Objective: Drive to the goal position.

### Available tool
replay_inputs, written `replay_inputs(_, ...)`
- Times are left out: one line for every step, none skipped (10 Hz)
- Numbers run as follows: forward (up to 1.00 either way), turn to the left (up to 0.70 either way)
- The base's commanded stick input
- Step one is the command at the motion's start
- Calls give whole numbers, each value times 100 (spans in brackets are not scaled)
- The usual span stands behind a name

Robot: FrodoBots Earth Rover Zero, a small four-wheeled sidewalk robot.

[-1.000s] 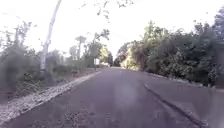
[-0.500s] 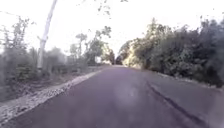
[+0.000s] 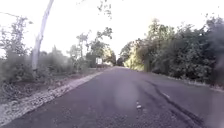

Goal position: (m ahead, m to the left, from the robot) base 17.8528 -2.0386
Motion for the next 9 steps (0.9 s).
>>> replay_inputs(100,0)
replay_inputs(100,0)
replay_inputs(100,0)
replay_inputs(100,0)
replay_inputs(100,0)
replay_inputs(100,0)
replay_inputs(100,0)
replay_inputs(100,0)
replay_inputs(100,0)
